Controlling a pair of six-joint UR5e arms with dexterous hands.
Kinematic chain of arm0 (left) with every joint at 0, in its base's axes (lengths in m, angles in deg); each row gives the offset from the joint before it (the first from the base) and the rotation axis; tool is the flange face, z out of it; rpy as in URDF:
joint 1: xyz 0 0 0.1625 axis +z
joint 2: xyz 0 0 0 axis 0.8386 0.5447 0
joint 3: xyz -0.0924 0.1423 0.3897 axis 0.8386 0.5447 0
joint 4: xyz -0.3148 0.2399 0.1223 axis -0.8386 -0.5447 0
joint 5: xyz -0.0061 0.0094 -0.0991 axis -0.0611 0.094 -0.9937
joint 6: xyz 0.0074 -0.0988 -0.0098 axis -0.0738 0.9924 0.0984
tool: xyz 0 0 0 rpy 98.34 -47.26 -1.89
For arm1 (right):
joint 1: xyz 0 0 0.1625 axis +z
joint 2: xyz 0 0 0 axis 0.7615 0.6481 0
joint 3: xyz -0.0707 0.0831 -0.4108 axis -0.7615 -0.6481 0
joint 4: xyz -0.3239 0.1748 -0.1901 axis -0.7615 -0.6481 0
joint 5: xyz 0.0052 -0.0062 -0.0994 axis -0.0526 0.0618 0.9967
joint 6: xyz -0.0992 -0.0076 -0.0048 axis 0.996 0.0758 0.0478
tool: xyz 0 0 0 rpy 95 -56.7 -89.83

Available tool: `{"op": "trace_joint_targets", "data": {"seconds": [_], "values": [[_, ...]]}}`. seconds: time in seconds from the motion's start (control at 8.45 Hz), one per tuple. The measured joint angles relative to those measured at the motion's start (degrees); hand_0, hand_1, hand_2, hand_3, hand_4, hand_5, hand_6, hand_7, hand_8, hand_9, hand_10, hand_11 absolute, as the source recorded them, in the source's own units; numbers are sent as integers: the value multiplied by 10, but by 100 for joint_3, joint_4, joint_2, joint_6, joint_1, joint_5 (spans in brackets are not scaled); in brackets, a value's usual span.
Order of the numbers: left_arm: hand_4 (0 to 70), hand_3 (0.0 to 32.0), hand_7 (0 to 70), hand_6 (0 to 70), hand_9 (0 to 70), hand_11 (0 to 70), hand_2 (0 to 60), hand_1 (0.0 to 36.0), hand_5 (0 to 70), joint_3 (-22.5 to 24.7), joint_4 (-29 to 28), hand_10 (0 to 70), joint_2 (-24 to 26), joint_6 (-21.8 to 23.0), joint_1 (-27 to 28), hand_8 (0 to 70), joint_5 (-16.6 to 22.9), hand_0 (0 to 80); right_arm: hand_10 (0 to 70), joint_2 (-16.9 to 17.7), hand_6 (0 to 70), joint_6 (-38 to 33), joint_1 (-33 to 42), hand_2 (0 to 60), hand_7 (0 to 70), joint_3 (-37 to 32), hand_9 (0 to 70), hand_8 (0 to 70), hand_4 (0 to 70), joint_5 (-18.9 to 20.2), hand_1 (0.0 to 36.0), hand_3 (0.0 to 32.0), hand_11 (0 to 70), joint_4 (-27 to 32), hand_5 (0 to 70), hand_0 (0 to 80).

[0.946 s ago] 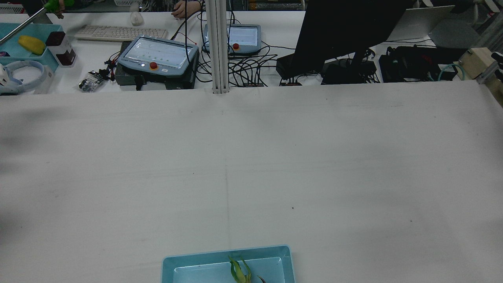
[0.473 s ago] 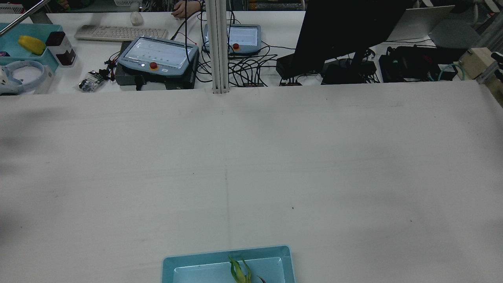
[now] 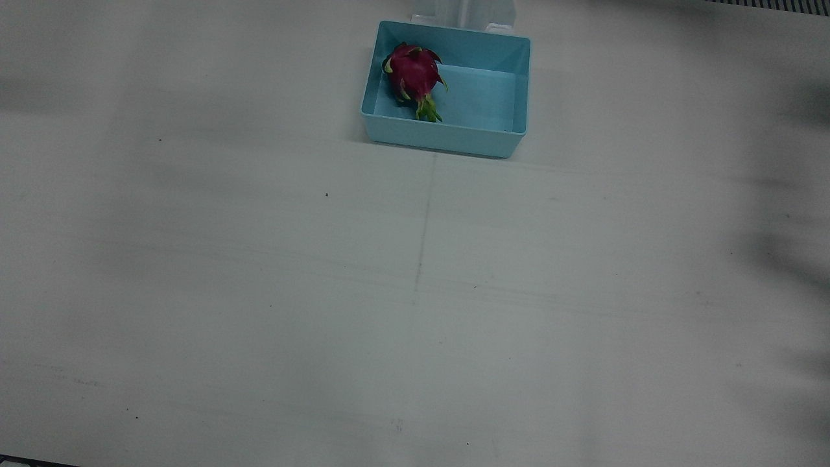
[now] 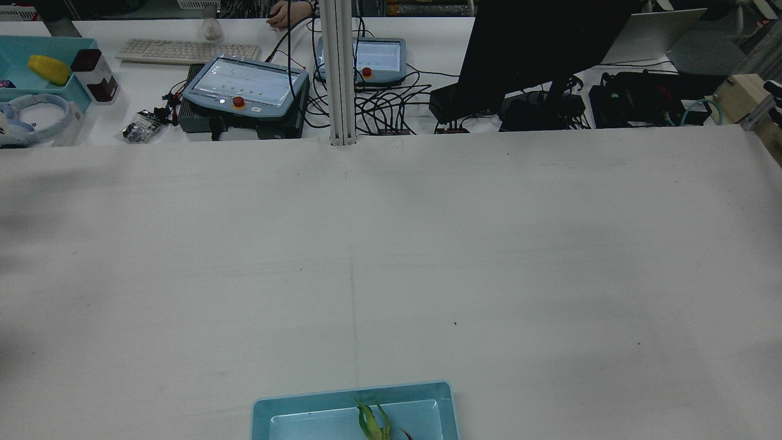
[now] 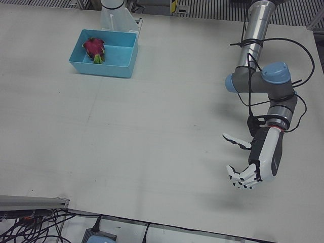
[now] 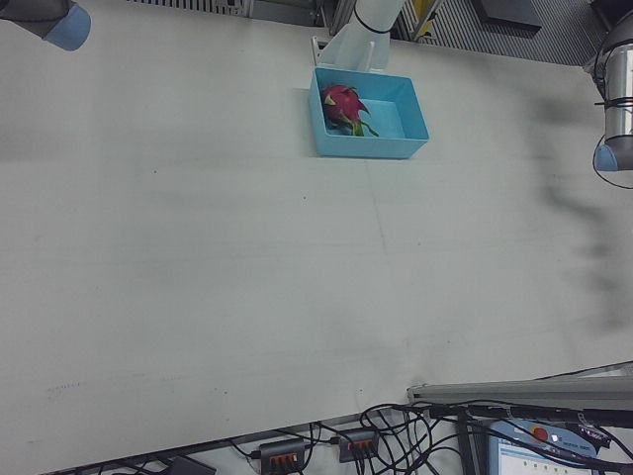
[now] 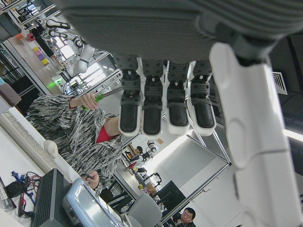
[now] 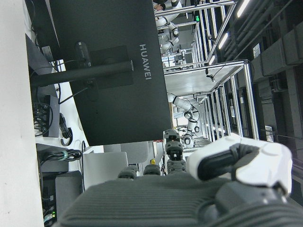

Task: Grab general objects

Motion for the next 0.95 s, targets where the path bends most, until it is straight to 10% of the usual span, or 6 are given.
{"op": "trace_joint_targets", "data": {"seconds": [0.95], "values": [[209,0,551,464,461,445,396,187,572,-7,72,302,-5,-28,1,385,1,501,0,0,0,1,0,0,0,0,0,0,0,2,0,0,0,-6,0,0]]}}
